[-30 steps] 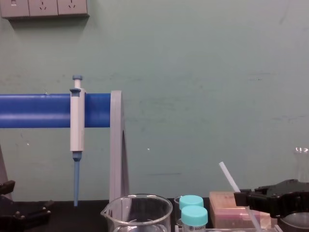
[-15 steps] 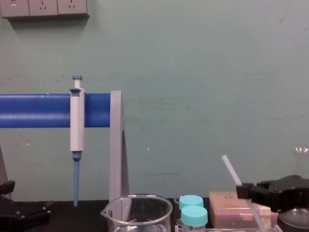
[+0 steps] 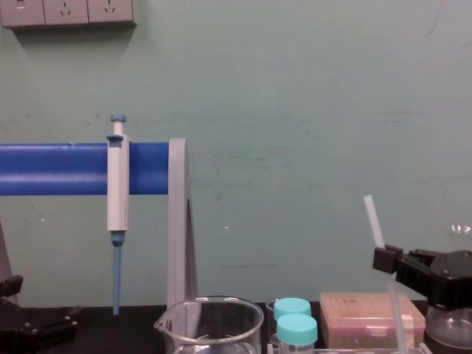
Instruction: Pick up the stirring rod with one hand, then place it down.
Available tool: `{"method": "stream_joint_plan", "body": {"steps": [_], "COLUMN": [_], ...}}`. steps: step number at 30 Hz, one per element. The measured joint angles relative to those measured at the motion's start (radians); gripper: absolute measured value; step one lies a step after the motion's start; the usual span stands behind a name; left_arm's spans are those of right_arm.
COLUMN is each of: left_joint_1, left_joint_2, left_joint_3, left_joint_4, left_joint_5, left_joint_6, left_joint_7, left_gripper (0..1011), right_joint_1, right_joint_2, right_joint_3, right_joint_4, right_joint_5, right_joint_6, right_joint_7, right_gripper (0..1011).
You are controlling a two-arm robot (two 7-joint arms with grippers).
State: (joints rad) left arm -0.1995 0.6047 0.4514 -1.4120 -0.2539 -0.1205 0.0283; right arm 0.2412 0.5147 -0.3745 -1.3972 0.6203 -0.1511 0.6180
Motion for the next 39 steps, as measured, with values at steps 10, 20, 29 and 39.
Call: {"method": "stream_joint_plan", "body": {"steps": [10,20,29,39], "left_joint_1": [0.000,0.000,0.000,0.000], "left_joint_2": [0.000,0.000,0.000,0.000], "left_joint_3": [0.000,0.000,0.000,0.000], "left_joint_4": [0.000,0.000,0.000,0.000], "left_joint_5": [0.000,0.000,0.000,0.000], "left_joint_6": [0.000,0.000,0.000,0.000], "left_joint_7": [0.000,0.000,0.000,0.000], "left_gripper": [1000,1000,1000,1000], "right_joint_1": [-0.047,-0.065,-0.075,-0.064], "right_joint_2": [0.002,-0.018,-0.015,-0.011], "right_joint_3": [0.030,0.089,0.153,0.162], "right_joint_4": [-0.004,-0.046,-0.148,-0.161], "right_joint_5": [-0.023,0.001,0.050,0.047], "right_joint_6": [-0.087,-0.139,-0.123,-0.093], "right_joint_7": [0.027,0.031,0.010,-0.009], "right_gripper": [67,68,67,67]}}
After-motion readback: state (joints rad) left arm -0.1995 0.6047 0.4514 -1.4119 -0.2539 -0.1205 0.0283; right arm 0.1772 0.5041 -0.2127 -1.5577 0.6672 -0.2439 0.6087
